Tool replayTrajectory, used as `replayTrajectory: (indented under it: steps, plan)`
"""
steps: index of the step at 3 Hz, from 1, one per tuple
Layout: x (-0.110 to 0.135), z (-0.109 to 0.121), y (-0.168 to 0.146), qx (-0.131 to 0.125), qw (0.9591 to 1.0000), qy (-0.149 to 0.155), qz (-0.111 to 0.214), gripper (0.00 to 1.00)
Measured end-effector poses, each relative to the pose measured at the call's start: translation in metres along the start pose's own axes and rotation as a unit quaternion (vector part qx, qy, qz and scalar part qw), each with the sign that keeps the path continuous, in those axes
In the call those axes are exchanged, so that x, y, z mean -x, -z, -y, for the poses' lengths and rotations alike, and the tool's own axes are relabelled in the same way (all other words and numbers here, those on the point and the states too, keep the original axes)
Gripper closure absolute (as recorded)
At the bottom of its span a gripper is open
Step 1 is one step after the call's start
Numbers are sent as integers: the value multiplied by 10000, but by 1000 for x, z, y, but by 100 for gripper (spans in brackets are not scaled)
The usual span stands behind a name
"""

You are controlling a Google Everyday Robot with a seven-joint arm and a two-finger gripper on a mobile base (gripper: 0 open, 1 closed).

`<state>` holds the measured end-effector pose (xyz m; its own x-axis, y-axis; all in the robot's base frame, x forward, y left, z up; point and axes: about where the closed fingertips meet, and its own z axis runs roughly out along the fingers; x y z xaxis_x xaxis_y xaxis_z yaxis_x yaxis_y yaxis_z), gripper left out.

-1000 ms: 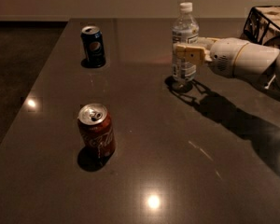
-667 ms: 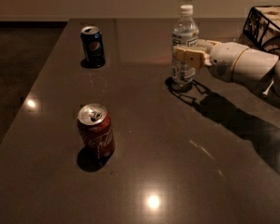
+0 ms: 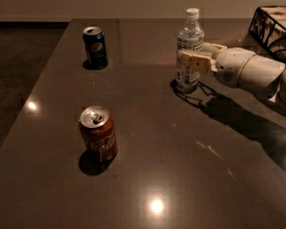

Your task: Place blue plastic bottle upright

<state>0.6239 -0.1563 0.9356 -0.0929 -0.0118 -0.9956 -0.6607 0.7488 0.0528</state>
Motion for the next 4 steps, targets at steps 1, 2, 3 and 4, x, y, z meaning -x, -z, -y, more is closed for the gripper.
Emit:
replayTrajectory:
  steps: [1,2,3,4]
  plan:
    - [-3,1,3,-64,9998,10,162,83]
    - [-6,3,4,-257,9989,84,390,59]
    - [-7,6,5,-465,9973,130,559,36]
    - [-6,4,3,-460,9972,133,567,12]
